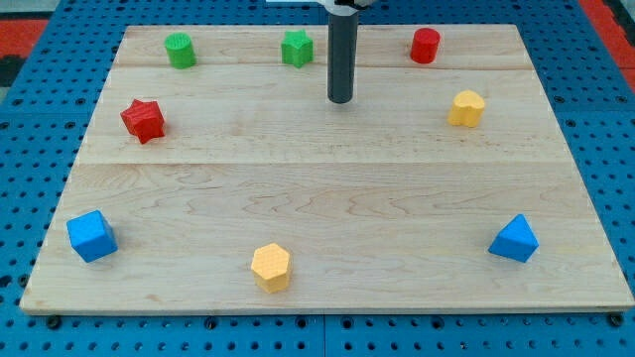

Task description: Push the red circle towards green star

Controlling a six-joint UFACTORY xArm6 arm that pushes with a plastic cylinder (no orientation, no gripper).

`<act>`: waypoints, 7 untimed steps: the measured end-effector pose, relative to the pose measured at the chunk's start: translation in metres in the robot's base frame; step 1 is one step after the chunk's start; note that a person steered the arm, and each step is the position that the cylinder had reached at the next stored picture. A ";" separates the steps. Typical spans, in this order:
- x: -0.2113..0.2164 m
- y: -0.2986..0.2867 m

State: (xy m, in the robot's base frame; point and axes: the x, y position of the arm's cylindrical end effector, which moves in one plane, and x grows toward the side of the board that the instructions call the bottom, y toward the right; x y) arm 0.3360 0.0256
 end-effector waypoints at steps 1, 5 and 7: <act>0.000 0.000; -0.017 0.061; -0.042 0.184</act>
State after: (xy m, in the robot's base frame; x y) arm 0.2938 0.2096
